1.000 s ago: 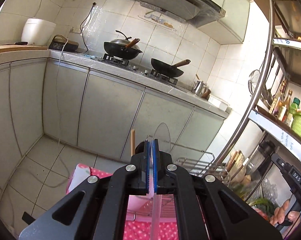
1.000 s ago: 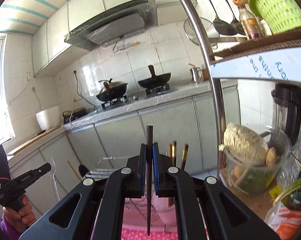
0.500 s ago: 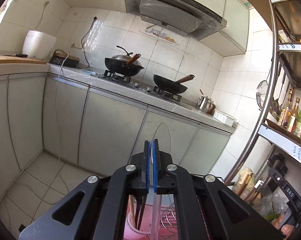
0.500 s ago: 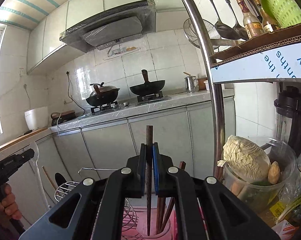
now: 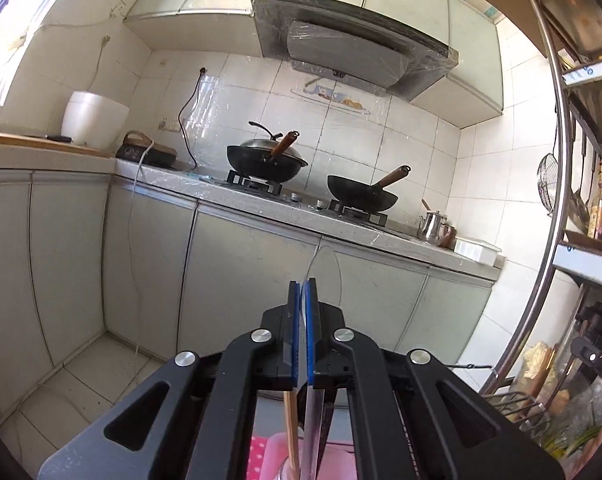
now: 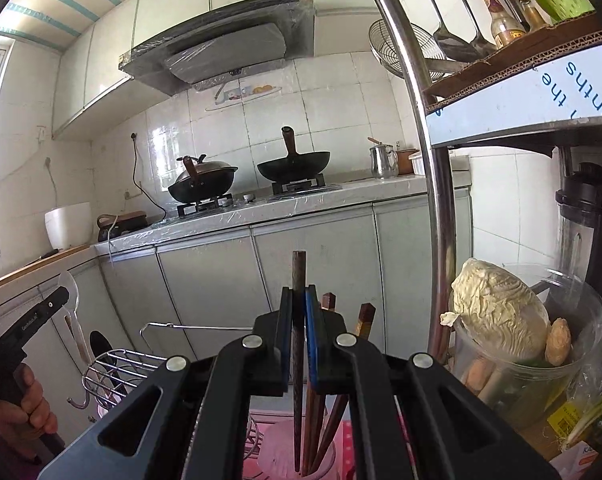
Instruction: Organize utensils
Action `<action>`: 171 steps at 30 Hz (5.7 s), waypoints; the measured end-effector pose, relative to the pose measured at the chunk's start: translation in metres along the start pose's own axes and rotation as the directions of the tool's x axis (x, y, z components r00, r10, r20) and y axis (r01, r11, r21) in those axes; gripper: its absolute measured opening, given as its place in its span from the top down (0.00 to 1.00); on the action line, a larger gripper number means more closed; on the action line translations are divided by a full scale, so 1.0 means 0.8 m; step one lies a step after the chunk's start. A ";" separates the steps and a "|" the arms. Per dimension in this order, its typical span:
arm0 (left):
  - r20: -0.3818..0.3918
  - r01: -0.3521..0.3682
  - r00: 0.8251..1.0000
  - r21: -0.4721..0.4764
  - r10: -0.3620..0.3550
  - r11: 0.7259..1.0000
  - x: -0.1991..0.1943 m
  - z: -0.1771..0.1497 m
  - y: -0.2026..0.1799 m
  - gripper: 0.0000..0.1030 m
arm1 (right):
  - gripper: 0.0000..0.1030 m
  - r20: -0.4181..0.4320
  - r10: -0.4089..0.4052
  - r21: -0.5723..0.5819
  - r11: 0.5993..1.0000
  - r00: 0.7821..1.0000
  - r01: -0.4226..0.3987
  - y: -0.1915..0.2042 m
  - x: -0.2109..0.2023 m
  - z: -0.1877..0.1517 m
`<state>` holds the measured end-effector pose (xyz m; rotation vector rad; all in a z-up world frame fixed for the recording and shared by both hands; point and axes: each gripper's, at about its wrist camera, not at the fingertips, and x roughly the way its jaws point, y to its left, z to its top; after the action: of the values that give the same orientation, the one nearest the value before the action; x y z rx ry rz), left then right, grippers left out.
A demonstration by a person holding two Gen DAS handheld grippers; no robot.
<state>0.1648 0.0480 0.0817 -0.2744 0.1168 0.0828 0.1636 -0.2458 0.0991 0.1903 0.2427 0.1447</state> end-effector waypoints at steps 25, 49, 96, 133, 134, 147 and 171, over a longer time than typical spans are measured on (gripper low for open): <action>-0.071 0.097 0.993 -0.007 -0.098 0.995 -0.039 -0.046 0.012 0.98 | 0.94 -0.172 0.005 0.140 0.990 0.985 0.019 -0.037 -0.002 -0.069; -0.253 0.028 0.967 -0.046 -0.039 0.999 0.001 -0.081 0.035 0.98 | 0.94 -0.258 0.059 0.221 0.975 0.964 0.000 -0.049 0.016 -0.092; -0.930 0.140 0.364 -0.003 -0.054 0.990 -0.069 -0.275 -0.018 0.75 | 0.69 -0.646 0.285 0.329 0.941 0.708 -0.079 -0.009 -0.071 -0.232; -0.968 0.104 0.252 0.049 0.021 0.993 -0.009 -0.262 0.042 0.98 | 0.64 -0.801 0.349 0.321 0.936 0.487 -0.142 0.077 0.020 -0.262; -0.968 0.114 0.250 0.055 0.025 0.992 -0.007 -0.263 0.040 0.97 | 0.64 -0.804 0.351 0.326 0.935 0.480 -0.138 0.076 0.024 -0.263; -0.972 0.130 0.234 0.003 -0.027 0.991 0.005 -0.266 0.053 0.97 | 0.64 -0.878 0.201 0.155 0.978 0.435 -0.140 0.126 0.075 -0.292; -0.774 0.192 0.610 -0.064 -0.170 0.979 -0.071 -0.162 0.043 0.98 | 0.86 -0.657 0.269 0.236 0.961 0.704 -0.146 0.064 -0.007 -0.236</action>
<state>0.0918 0.0413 -0.0441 -0.2794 0.9713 -0.2558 0.1042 -0.1647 -0.0691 0.3296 0.9885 0.4264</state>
